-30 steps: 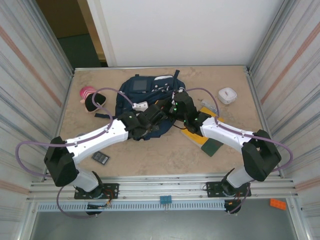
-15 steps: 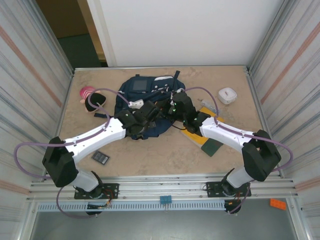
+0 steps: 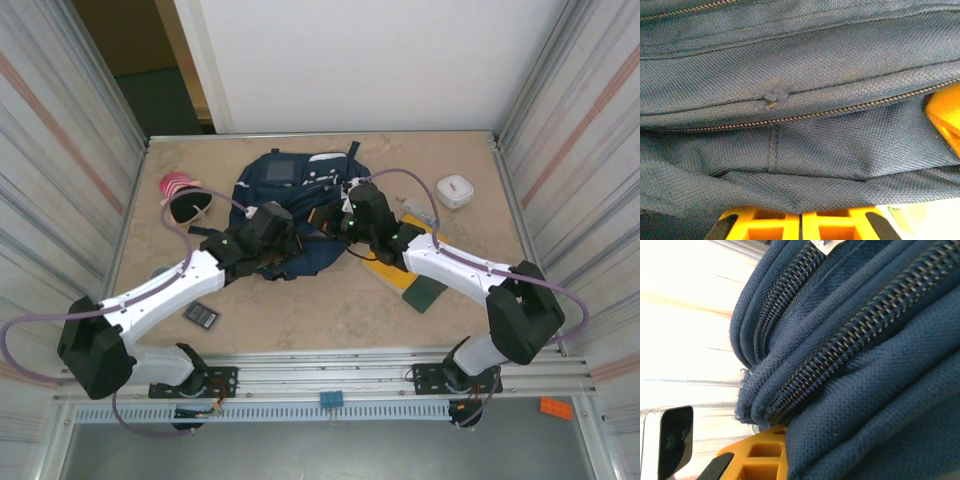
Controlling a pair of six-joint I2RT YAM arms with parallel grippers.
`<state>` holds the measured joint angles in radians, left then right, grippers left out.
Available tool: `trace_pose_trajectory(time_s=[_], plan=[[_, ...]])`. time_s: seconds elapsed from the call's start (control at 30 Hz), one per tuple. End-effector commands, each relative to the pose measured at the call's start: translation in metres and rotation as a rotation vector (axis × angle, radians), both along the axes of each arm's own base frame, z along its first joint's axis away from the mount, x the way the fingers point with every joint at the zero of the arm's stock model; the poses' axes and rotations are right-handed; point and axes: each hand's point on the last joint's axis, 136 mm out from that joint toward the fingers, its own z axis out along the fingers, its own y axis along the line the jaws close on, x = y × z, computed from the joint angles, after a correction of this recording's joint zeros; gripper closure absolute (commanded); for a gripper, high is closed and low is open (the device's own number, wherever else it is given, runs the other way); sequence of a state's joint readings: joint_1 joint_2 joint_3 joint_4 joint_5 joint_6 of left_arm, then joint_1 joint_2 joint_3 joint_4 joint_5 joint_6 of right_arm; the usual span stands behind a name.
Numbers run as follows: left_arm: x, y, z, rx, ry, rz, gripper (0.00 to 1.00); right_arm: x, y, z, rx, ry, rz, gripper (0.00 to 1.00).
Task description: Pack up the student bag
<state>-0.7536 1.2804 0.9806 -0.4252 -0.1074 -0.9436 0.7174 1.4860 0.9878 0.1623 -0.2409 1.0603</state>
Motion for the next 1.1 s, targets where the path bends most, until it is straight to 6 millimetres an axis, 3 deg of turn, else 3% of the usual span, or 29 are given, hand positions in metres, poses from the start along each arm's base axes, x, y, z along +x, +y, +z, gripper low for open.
trace_pose_trajectory(time_s=[0.0,0.13,0.3,0.57,0.67,0.83,0.97,1.07], plan=[[0.006,-0.014,0.016,-0.106,-0.077,-0.062,1.0,-0.019,0.015,0.048,0.095,-0.191,0.17,1.0],[0.005,-0.03,0.018,-0.176,-0.095,-0.124,1.0,-0.019,0.014,0.031,0.041,-0.156,0.191,1.0],[0.002,-0.034,0.019,-0.222,-0.086,-0.131,1.0,-0.009,-0.002,0.008,-0.008,-0.138,0.17,1.0],[0.01,-0.036,-0.001,-0.365,-0.035,-0.005,1.0,-0.039,0.012,0.004,-0.054,-0.277,0.365,1.0],[0.011,-0.042,-0.004,-0.389,-0.032,-0.02,1.0,-0.042,0.004,-0.002,-0.059,-0.289,0.365,1.0],[-0.001,-0.049,0.009,-0.453,-0.066,-0.116,1.0,-0.044,-0.013,-0.017,-0.116,-0.316,0.396,1.0],[-0.017,-0.044,0.006,-0.439,-0.085,-0.225,1.0,-0.042,-0.024,-0.013,-0.088,-0.316,0.425,1.0],[-0.026,-0.034,-0.004,-0.317,-0.085,-0.291,1.0,-0.038,-0.03,-0.003,-0.048,-0.305,0.429,1.0]])
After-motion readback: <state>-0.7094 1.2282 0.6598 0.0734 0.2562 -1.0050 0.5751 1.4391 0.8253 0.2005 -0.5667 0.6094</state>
